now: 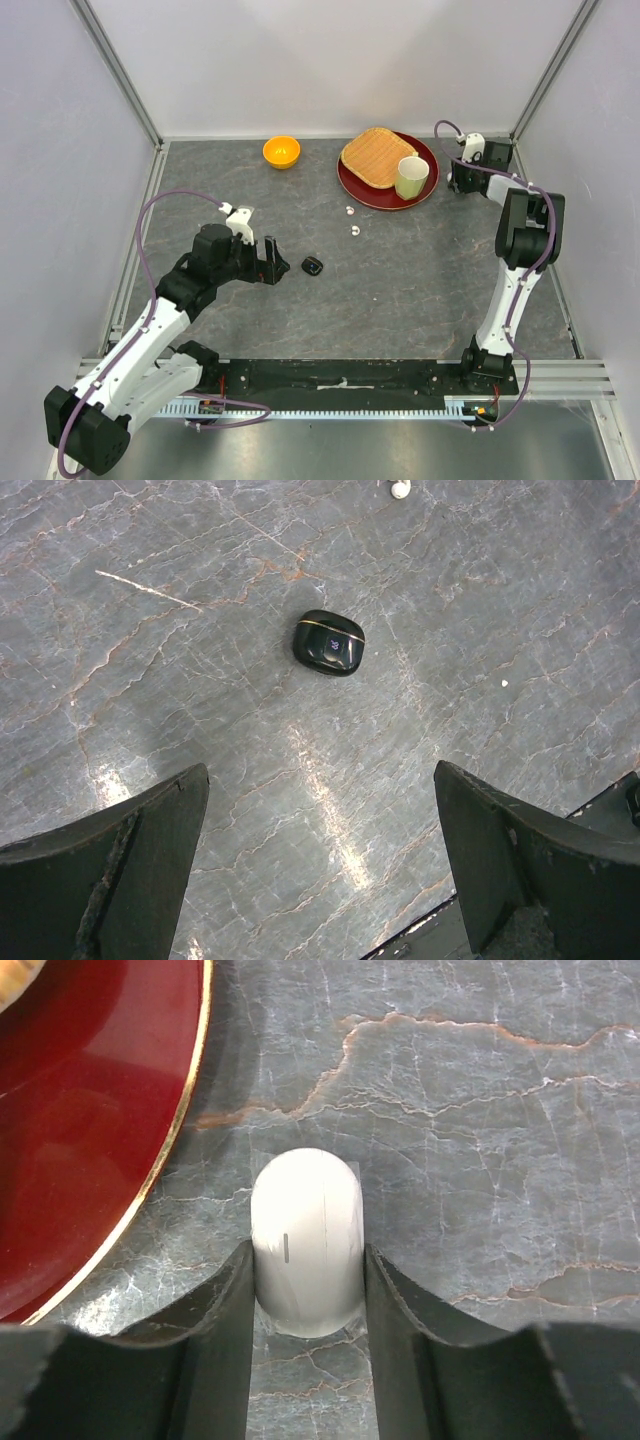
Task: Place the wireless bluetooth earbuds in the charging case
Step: Pick up the charging case at the center of the board.
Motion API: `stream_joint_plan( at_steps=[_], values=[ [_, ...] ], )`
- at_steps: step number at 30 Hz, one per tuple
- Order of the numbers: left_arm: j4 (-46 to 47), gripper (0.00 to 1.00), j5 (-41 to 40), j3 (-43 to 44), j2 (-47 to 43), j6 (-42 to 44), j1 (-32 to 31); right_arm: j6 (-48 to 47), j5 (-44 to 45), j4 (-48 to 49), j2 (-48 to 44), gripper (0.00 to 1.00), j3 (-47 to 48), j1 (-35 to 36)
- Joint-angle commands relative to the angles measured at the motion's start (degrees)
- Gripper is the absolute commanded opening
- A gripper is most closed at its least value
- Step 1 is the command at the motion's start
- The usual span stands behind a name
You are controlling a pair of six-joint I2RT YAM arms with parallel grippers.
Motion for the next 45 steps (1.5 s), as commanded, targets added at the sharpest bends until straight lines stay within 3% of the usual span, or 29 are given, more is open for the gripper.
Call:
stream_joint_plan(
  at_steps=[1,5,8,14,17,25,30,35,41,45],
  values=[
    [0.69,1.00,0.96,0.96,-0.81,2.18,0.23,2.00,2.18,-3.47,-2.65,0.34,-1.70,-0.44],
    [0.69,1.00,-0.09,0.87,-2.13,1.66,0.31,7.10,2.80,-3.12,-7.73,0.09,-3.54,-1.41],
    [1.13,1.00,-0.53,0.78,-3.79,1.13,0.32,12.63,2.02,-2.07,-14.05,0.01,-6.69,-2.11],
    [3.24,1.00,-0.44,-0.53,-7.48,-0.80,0.49,26.15,-7.03,5.13,-31.81,0.00,-18.37,-2.02],
    [3.33,1.00,0.08,-0.62,-8.19,-1.16,0.58,28.12,-12.38,7.60,-40.96,0.00,-24.70,-0.62],
    [5.35,1.00,3.25,-1.24,-9.43,-0.98,0.84,27.95,-17.93,6.55,-60.03,0.00,-33.08,13.87],
    [7.02,1.00,4.91,-1.67,-10.30,-1.16,0.93,26.46,-19.43,2.95,-66.01,0.00,-33.60,24.16],
    [9.30,1.00,9.64,-1.32,-11.62,-8.52,0.93,21.90,-19.79,-2.40,-70.15,0.00,-35.98,32.49],
    [16.15,1.00,19.75,-0.01,-8.04,-16.62,0.84,15.30,-13.73,-8.92,-73.93,0.00,-38.35,42.34],
    [18.97,1.00,21.88,2.10,-4.87,-18.38,0.23,12.05,-9.42,-9.80,-76.83,0.00,-40.46,46.84]
  ],
)
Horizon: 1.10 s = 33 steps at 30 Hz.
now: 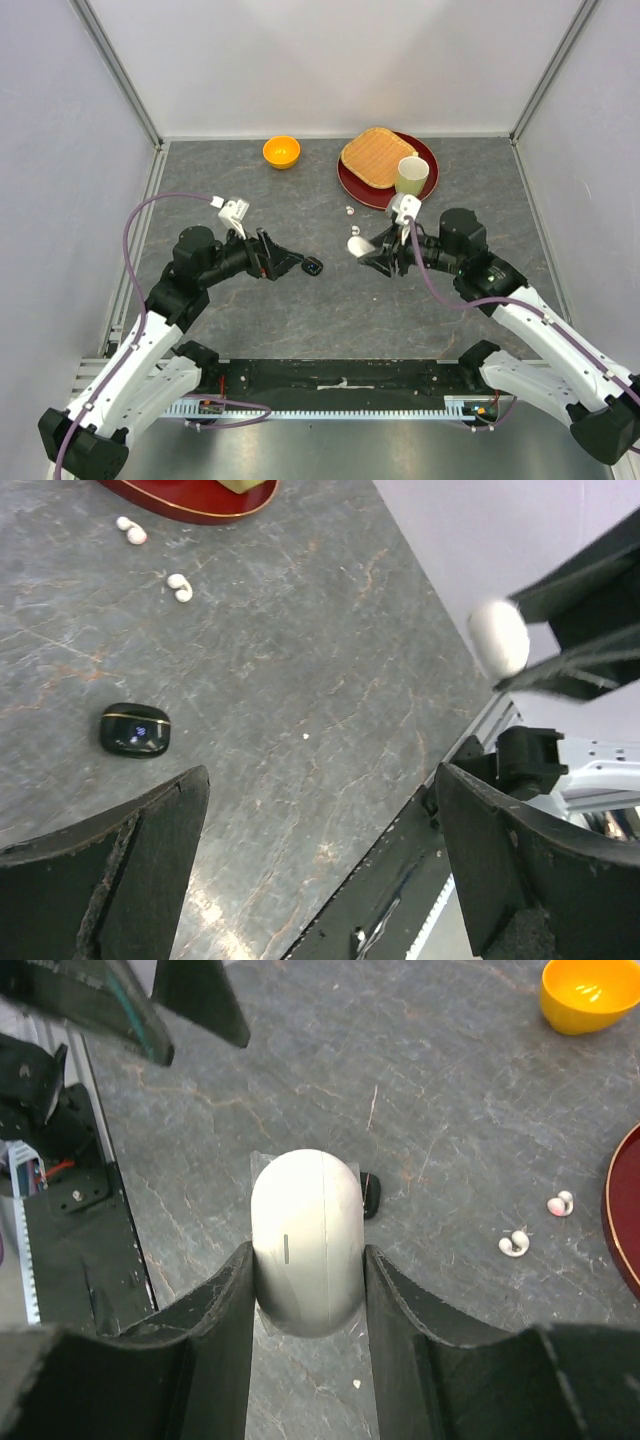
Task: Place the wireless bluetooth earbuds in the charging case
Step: Pick up the charging case at the center of the board.
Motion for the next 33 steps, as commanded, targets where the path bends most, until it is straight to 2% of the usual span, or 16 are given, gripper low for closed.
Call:
stream_joint_plan(
  at_steps=[1,7,12,23,26,27,33],
  values=[
    [6.10,1.00,6.64,4.15,3.75,-5.33,-0.78,-5.58,5.93,-2.15,-3.05,0.00,-1.90,4.07],
    [9.00,1.00,7.53,5.39,9.11,-8.93,-5.95,-7.42,14.97,-1.01,-3.67,0.00,-4.10,10.31],
    [11.11,1.00,3.22,6.01,12.28,-10.60,-10.88,-7.52,22.26,1.97,-3.40,0.00,-5.24,16.02],
    [15.68,0.89,2.51,5.74,16.85,-13.07,-15.28,-5.32,29.84,10.15,-2.26,0.00,-7.44,24.28],
    [16.91,0.83,2.60,5.48,17.73,-13.94,-15.90,-4.97,30.80,11.89,-1.74,0.00,-7.97,25.78],
    [17.26,0.77,2.60,5.31,17.91,-14.04,-16.07,-5.05,30.81,12.08,-1.56,0.00,-7.97,26.04],
    [17.97,0.59,3.22,4.51,18.26,-14.56,-16.51,-5.05,33.97,14.01,-1.03,0.00,-8.59,28.24]
  ],
)
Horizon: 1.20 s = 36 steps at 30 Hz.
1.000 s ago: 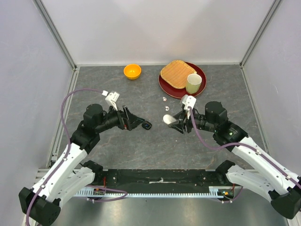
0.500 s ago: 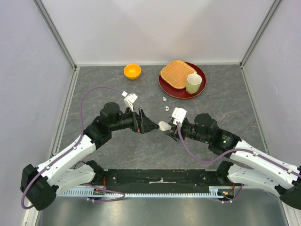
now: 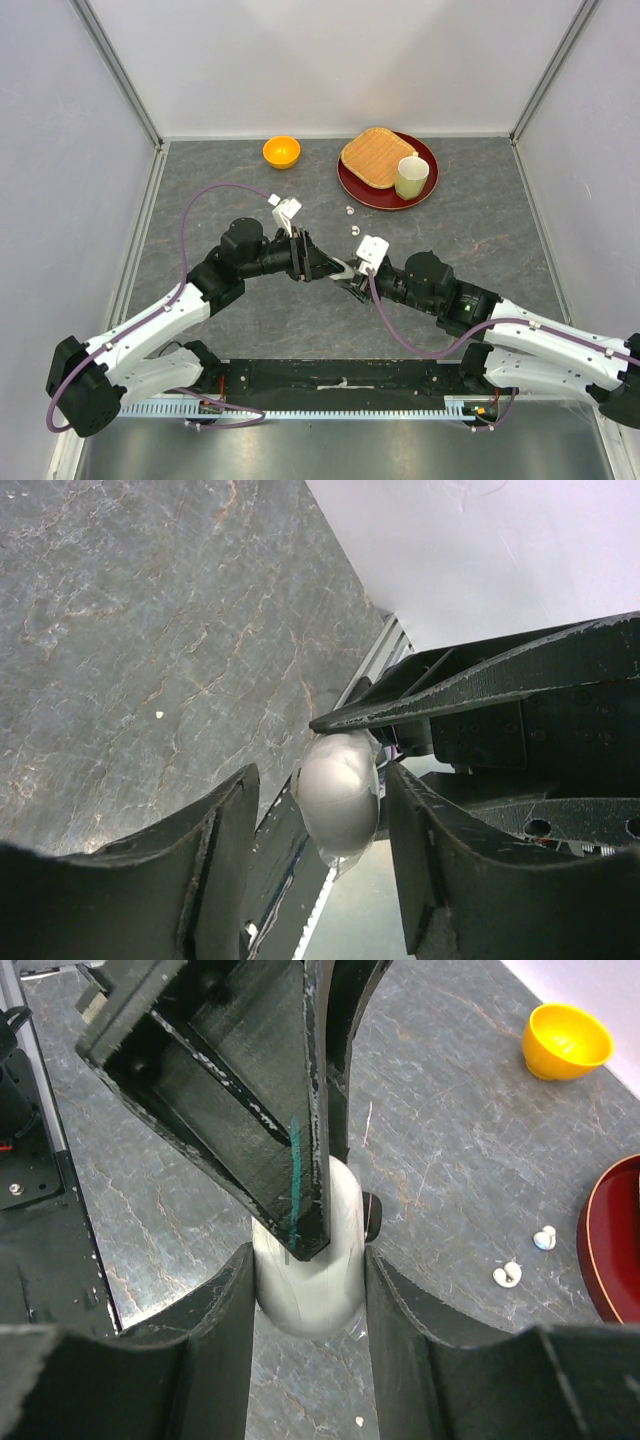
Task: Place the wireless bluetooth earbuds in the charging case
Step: Pick up the charging case at the center of the board.
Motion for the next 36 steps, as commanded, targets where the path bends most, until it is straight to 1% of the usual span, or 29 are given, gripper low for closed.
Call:
stream_joint_plan(
  at_steps=[1,3,5,7,8,9,13,14,16,17,19,21,23,25,26,27,30,31,33,34,35,36],
  values=[
    [3.26,0.57,0.20,0.71,0.14,-2.08,-0.51,0.48,3.59,5.62,0.06,0.00,-1.11,1.62],
    [3.26,0.49,0.55,0.36,-0.03,-2.26,-0.60,0.48,4.81,6.50,-0.11,0.00,-1.55,2.15],
    [3.17,0.49,0.73,0.10,-0.12,-2.26,-0.60,0.47,6.39,7.29,-0.20,0.00,-2.17,2.41],
    [3.17,0.51,1.17,-0.08,-0.21,-2.43,-0.60,0.30,7.37,8.35,-0.64,0.00,-2.78,2.77],
    [3.17,0.55,1.34,-0.17,-0.12,-2.52,-0.60,0.30,7.72,8.61,-0.81,0.00,-3.13,2.94],
    [3.08,0.57,1.61,-0.26,-0.03,-2.61,-0.51,0.13,8.59,9.22,-0.99,0.00,-3.31,3.03],
    [2.91,0.57,2.40,-0.35,0.40,-2.70,-0.60,-0.31,10.00,10.55,-1.78,0.00,-4.28,3.38],
    [2.82,0.51,2.57,-0.35,0.49,-2.61,-0.51,-0.32,10.09,10.63,-1.78,0.00,-4.54,3.47],
    [2.82,0.49,3.10,-0.26,0.76,-2.61,-0.51,-0.40,10.71,10.90,-2.04,0.00,-4.72,3.65],
    [2.82,0.43,3.36,-0.17,1.11,-2.61,-0.60,-0.49,10.62,10.99,-2.13,0.00,-4.81,3.73],
    [2.82,0.40,4.24,0.01,1.55,-2.35,-0.60,-0.58,10.71,11.51,-2.22,0.00,-4.98,4.00],
    [2.82,0.27,4.68,0.27,2.07,-2.09,-0.51,-0.58,10.53,11.78,-2.22,0.00,-4.98,4.17],
    [2.82,0.19,4.34,0.36,2.16,-1.73,-0.51,-0.49,10.19,11.78,-2.40,0.00,-4.98,4.26],
    [2.91,0.06,4.16,0.53,2.16,-1.38,-0.51,-0.32,9.92,11.78,-2.57,0.02,-5.07,4.35],
    [2.82,0.02,4.25,0.62,2.08,-1.29,-0.60,-0.14,9.57,11.78,-2.57,0.03,-5.16,4.44],
    [2.64,0.02,4.16,0.71,1.90,-1.03,-0.60,0.12,9.39,11.87,-2.57,0.04,-5.16,4.52],
    [2.38,0.02,3.46,0.27,1.03,-0.50,-0.60,0.82,9.04,11.87,-2.40,0.15,-5.07,4.44],
    [2.38,0.02,3.28,-0.08,0.67,-0.33,-0.51,1.09,8.95,11.69,-2.48,0.26,-4.72,4.52],
    [2.12,0.02,2.23,-0.26,-0.12,0.72,-0.60,1.88,9.04,11.60,-2.31,0.36,-4.46,4.44],
    [1.42,0.02,1.79,-0.26,-0.99,1.16,-0.51,2.84,9.04,11.52,-2.14,0.44,-3.93,4.44],
    [1.15,0.02,1.35,-0.34,-1.70,1.69,-0.51,3.28,8.95,10.99,-2.05,0.49,-3.49,4.44],
    [0.80,0.02,0.13,-0.43,-2.22,2.57,-0.60,3.90,9.04,10.81,-1.96,0.57,-3.23,4.52]
  ],
)
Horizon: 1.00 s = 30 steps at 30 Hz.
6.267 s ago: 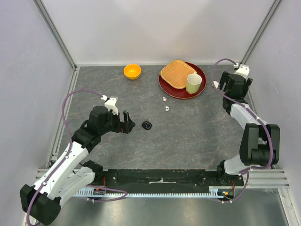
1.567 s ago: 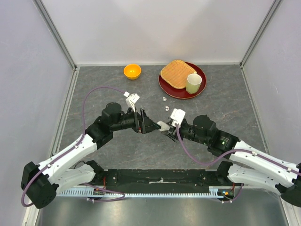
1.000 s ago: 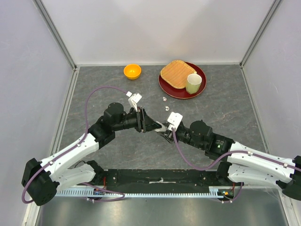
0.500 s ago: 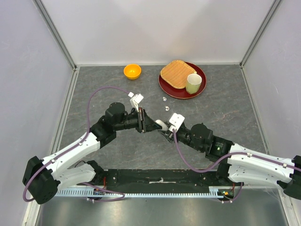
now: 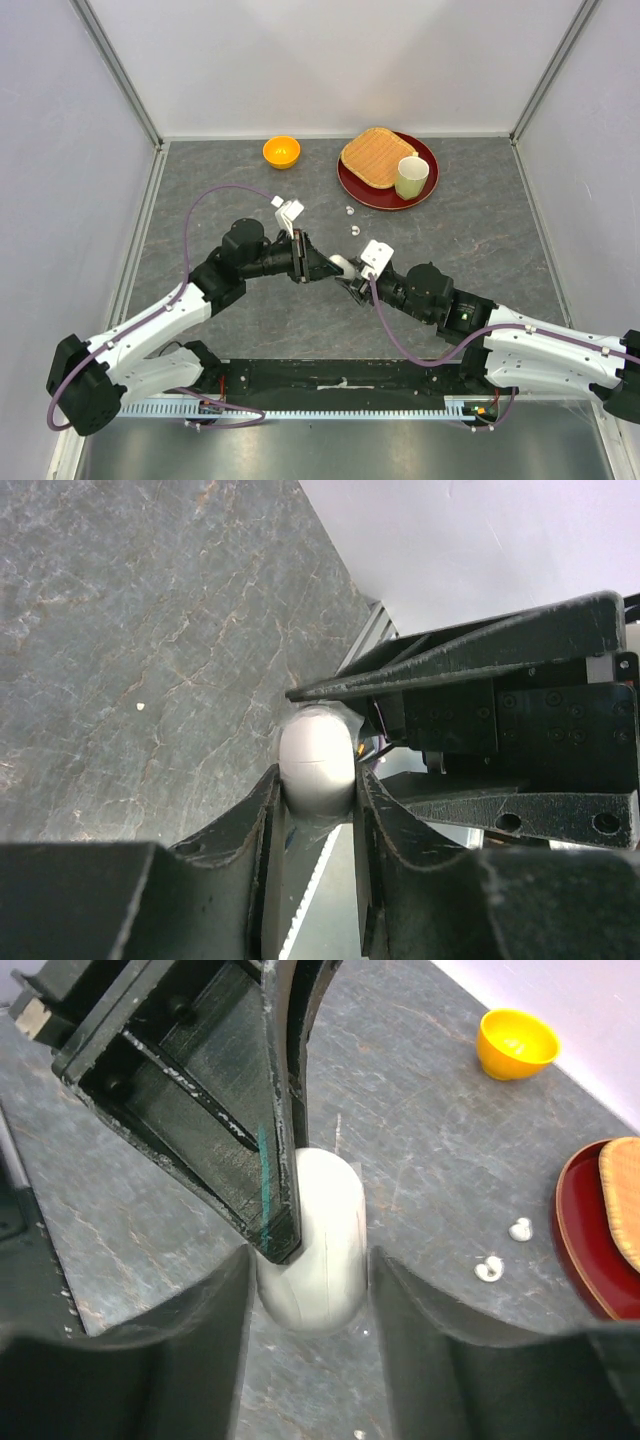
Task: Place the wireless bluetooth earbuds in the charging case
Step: Pick up the charging case at the center of the board.
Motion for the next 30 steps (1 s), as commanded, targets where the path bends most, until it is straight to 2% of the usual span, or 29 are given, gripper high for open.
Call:
stream_joint_plan(
  at_steps=[1,3,4,6,9,12,14,17,22,26,29,30],
  values=[
    [-0.99,0.02,-2.88,-0.08,-4.56,4.82,-0.27,4.36,-0.64,2.57,-0.63,0.71,2.52,0.50],
    [-2.22,0.02,-5.33,-0.43,-5.89,6.31,-0.19,4.89,-1.08,2.05,-0.71,0.76,3.05,0.50],
    [-2.75,0.02,-6.39,-0.61,-6.68,6.93,-0.19,5.33,-0.91,1.96,-0.89,0.86,3.32,0.59],
    [-4.16,0.02,-9.90,-0.70,-9.14,8.77,-0.19,6.91,-0.47,1.17,-1.67,0.93,3.67,0.50],
    [-4.16,0.02,-15.17,-2.27,-13.97,11.15,-0.19,11.21,2.95,0.46,-3.78,0.98,4.02,0.50],
    [-4.16,0.02,-19.48,-4.29,-19.42,14.39,-0.19,16.92,9.53,-1.90,-5.71,0.98,5.24,0.59],
    [-3.64,0.02,-21.68,-5.53,-22.32,16.33,-0.27,22.27,17.26,-5.85,-6.33,0.98,6.65,0.50],
    [-1.01,0.02,-23.36,-8.34,-27.77,20.11,-0.19,30.54,21.67,-10.08,-6.51,0.98,9.20,0.24],
    [6.45,0.02,-22.32,-13.08,-35.06,25.83,-0.19,44.78,15.99,-10.35,-5.37,0.98,12.98,-1.25],
    [16.03,0.02,-19.58,-17.48,-38.58,30.75,-0.19,56.90,4.30,-9.12,-1.78,0.98,16.14,-5.47],
    [19.82,0.02,-20.19,-19.77,-39.82,32.77,-0.27,66.05,-3.26,-7.81,1.03,0.98,17.73,-8.45],
    [19.92,0.02,-20.55,-19.86,-39.91,33.30,-0.27,68.24,-8.67,-6.67,1.66,0.98,17.56,-9.33]
  ],
)
